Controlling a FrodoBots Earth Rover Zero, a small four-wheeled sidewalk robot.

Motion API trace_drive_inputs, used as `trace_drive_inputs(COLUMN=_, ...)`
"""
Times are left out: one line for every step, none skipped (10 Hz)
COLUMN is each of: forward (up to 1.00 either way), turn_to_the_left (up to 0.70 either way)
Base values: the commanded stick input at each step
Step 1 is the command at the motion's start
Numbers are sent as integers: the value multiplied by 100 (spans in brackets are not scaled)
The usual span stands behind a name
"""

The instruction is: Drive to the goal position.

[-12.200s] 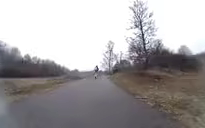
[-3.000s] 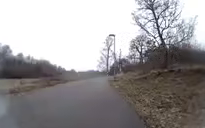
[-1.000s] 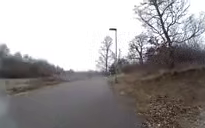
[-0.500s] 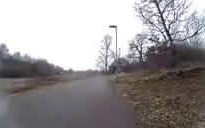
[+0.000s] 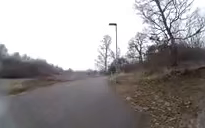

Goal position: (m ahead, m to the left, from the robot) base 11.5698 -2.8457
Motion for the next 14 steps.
trace_drive_inputs(forward=70, turn_to_the_left=0)
trace_drive_inputs(forward=70, turn_to_the_left=23)
trace_drive_inputs(forward=70, turn_to_the_left=15)
trace_drive_inputs(forward=70, turn_to_the_left=6)
trace_drive_inputs(forward=70, turn_to_the_left=0)
trace_drive_inputs(forward=70, turn_to_the_left=0)
trace_drive_inputs(forward=70, turn_to_the_left=0)
trace_drive_inputs(forward=70, turn_to_the_left=0)
trace_drive_inputs(forward=70, turn_to_the_left=0)
trace_drive_inputs(forward=70, turn_to_the_left=0)
trace_drive_inputs(forward=70, turn_to_the_left=0)
trace_drive_inputs(forward=70, turn_to_the_left=0)
trace_drive_inputs(forward=70, turn_to_the_left=0)
trace_drive_inputs(forward=70, turn_to_the_left=0)
